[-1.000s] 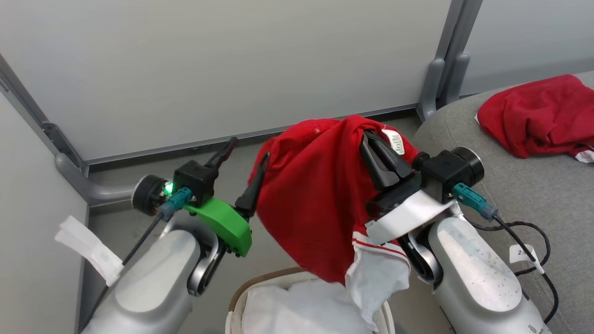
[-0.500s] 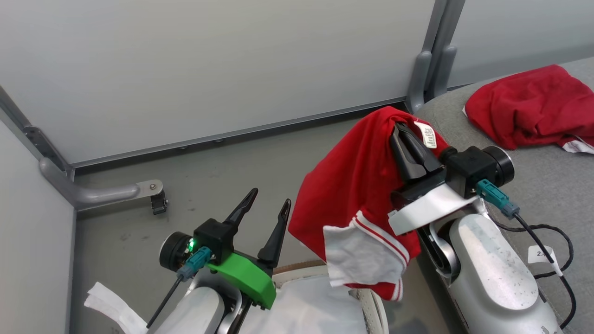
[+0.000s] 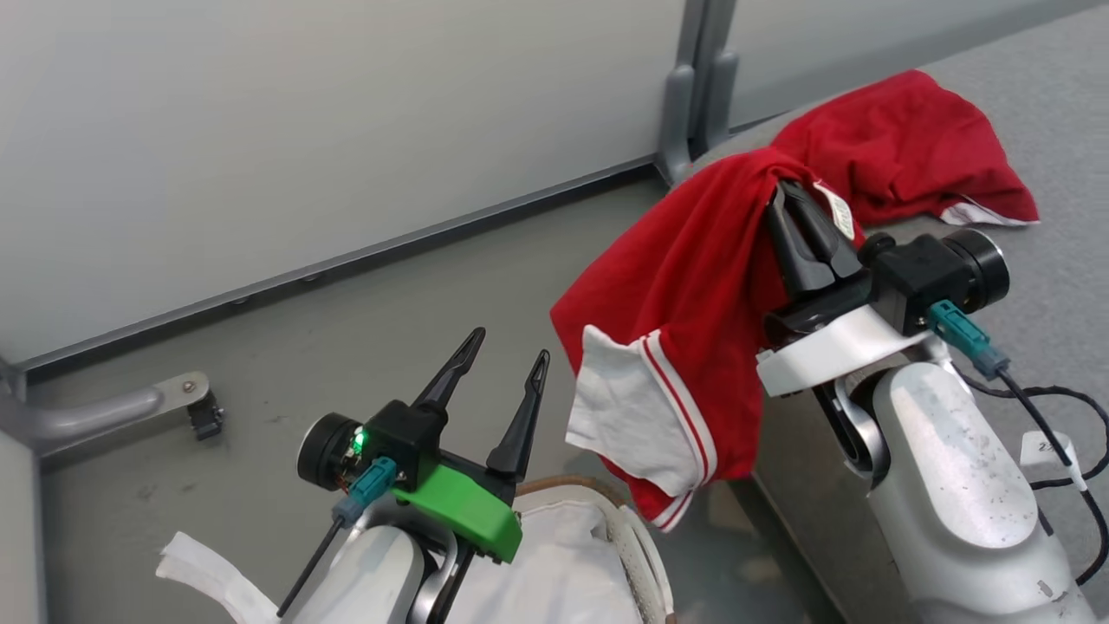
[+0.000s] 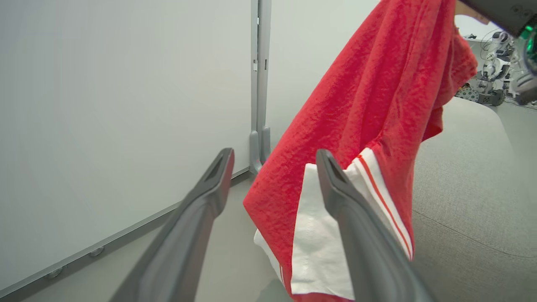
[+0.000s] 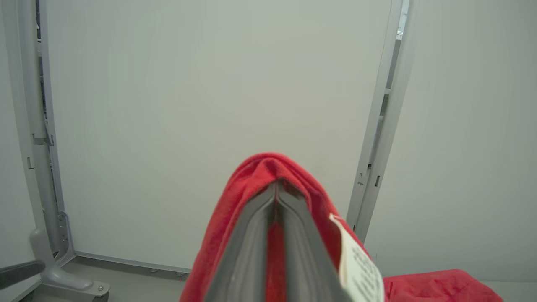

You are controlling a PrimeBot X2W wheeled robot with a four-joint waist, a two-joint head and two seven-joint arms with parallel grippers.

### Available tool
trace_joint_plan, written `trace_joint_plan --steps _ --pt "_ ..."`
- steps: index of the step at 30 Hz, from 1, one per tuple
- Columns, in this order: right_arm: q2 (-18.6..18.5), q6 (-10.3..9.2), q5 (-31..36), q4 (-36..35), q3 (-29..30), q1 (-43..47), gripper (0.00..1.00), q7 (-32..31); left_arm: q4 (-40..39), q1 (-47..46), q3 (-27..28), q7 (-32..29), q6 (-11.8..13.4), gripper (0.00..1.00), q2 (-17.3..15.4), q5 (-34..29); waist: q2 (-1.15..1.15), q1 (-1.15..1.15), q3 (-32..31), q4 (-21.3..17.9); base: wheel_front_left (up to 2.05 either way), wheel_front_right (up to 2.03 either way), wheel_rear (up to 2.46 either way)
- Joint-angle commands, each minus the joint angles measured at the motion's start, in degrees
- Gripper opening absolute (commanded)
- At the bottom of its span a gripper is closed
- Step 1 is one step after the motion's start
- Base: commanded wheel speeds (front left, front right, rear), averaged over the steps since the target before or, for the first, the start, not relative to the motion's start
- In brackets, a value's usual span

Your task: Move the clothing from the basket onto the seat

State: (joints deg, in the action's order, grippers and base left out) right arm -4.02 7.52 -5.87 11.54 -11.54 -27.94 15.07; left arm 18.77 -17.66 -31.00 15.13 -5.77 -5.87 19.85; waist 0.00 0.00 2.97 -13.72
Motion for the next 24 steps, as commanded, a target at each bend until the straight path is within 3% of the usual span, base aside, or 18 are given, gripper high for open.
trace_joint_plan --steps 1,7,13,24 --pt "-0.67 -0.06 0.44 0.17 0.45 -0.92 0.00 0.16 -0.33 -0.10 0.52 0.01 -0.33 1.00 0.35 -1.11 0.00 0.00 2.57 -6.26 0.00 0.00 0.00" --pt "-1.68 -0.06 0.69 0.47 1.73 -2.04 0.00 0.16 -0.67 -1.50 1.00 0.01 -1.08 1.00 0.75 -2.88 0.00 0.00 5.28 -12.56 0.00 0.00 0.00" --pt "-1.40 -0.06 0.56 0.19 3.21 -2.03 0.00 0.15 -0.27 -2.34 0.62 0.01 -1.50 1.00 0.91 -4.03 0.00 0.00 6.95 -16.44 0.00 0.00 0.00" --pt "-3.12 -0.06 1.43 -0.97 6.45 -5.25 0.00 0.16 0.28 -3.34 -1.03 0.02 -1.75 1.00 0.80 -4.62 0.00 0.00 8.87 -15.80 0.00 0.00 0.00"
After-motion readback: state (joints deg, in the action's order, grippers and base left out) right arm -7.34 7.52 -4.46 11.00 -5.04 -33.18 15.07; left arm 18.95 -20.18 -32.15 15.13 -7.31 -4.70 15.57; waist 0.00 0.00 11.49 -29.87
